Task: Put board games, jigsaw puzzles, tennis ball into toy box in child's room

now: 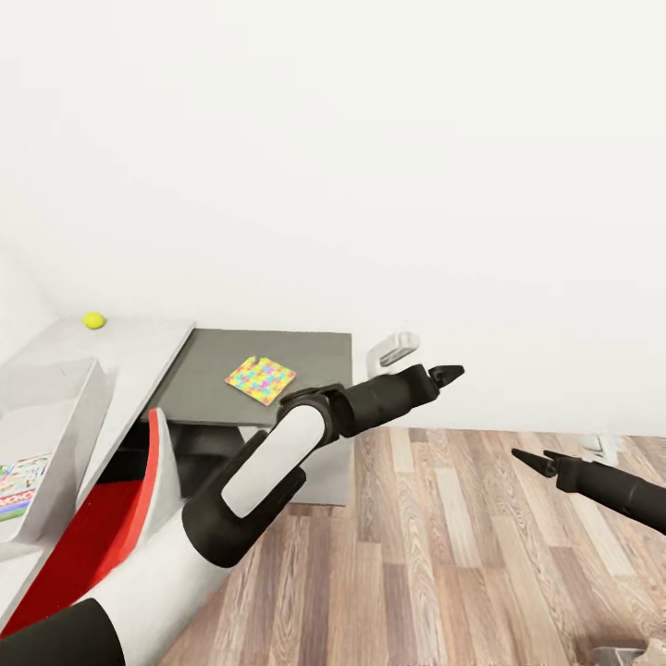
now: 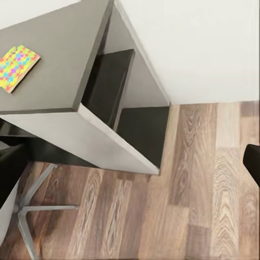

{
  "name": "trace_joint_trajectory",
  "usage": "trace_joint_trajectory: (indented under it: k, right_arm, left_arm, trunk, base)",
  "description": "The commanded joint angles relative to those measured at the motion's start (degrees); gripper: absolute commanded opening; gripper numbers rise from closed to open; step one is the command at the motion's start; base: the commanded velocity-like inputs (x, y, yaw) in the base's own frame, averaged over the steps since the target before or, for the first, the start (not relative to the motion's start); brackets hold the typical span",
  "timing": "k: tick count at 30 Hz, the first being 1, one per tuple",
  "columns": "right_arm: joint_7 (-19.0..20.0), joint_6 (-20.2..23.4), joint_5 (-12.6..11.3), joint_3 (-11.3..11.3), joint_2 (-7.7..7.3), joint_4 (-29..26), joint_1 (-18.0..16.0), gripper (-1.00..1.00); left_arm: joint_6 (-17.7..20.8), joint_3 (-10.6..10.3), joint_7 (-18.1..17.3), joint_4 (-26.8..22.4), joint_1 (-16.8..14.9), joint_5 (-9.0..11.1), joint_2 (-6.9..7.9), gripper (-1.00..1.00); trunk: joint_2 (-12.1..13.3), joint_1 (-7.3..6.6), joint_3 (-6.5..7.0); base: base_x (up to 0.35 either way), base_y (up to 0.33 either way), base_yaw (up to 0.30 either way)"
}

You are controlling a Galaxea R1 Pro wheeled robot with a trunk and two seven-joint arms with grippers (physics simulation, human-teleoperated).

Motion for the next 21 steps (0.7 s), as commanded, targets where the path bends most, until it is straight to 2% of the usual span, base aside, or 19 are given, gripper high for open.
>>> trace_joint_trajectory:
  k: [1, 5, 6, 8, 9, 11, 15, 18, 21]
  right_arm:
    - [0.0, 0.5, -0.4, 0.0, -0.02, 0.0, -0.1, 1.0]
    - [0.1, 0.3, -0.4, -0.1, -0.98, 0.9, -0.1, 1.0]
    - [0.1, 0.3, -0.4, -0.1, -0.98, 0.9, -0.1, 1.0]
    - [0.2, 0.2, -0.5, -0.1, -1.13, 1.1, -0.1, 1.0]
    - [0.2, 0.2, -0.5, -0.1, -1.13, 1.1, -0.1, 1.0]
    - [0.2, 0.0, -0.4, 0.1, -1.07, 1.2, 0.0, 1.0]
    - [0.1, -0.1, -0.3, 0.3, -0.95, 1.2, 0.0, 1.0]
    - [-0.1, -0.2, -0.2, 0.6, -0.83, 1.3, 0.0, 1.0]
    - [-0.1, -0.2, -0.1, 0.7, -0.8, 1.3, 0.0, 1.0]
  left_arm:
    - [0.0, 0.0, 0.5, -0.1, 0.0, 0.5, 0.0, 1.0]
    - [-0.8, -1.3, 0.3, -0.1, 2.5, -1.6, 0.09, 1.0]
    - [-0.8, -1.3, 0.3, -0.1, 2.5, -1.6, 0.09, 1.0]
    - [-1.0, -2.0, 0.1, -0.1, 3.8, -3.2, 0.11, 1.0]
    - [-1.0, -2.0, 0.1, -0.1, 3.8, -3.2, 0.11, 1.0]
    - [-1.2, -2.6, 0.0, 0.0, 5.0, -4.5, 0.07, 1.0]
    - [-1.3, -3.0, -0.1, 0.1, 6.0, -5.5, 0.09, 1.0]
    - [-1.7, -3.7, -0.2, 0.5, 7.9, -6.4, 0.14, 1.0]
    - [-2.0, -3.9, -0.2, 0.8, 8.5, -6.6, 0.16, 1.0]
  trunk:
    - [-0.1, 0.03, -0.07]
    - [-0.1, 0.03, 0.07]
    - [-0.1, 0.03, 0.1]
    - [-0.1, 0.03, 0.17]
    - [-0.1, 0.03, 0.21]
    - [-0.1, 0.03, 0.27]
    - [-0.1, 0.03, 0.37]
    - [-0.1, 0.03, 0.42]
    - [-0.1, 0.03, 0.49]
  base:
    - [0.0, 0.0, -0.264]
    - [-0.001, 0.0, -0.264]
    - [-0.006, 0.0, -0.264]
    - [-0.029, 0.0, -0.264]
    - [-0.04, 0.0, -0.264]
    - [-0.075, 0.0, -0.25]
    - [-0.088, 0.0, -0.194]
    - [-0.056, 0.0, -0.107]
    - [-0.038, 0.0, -0.073]
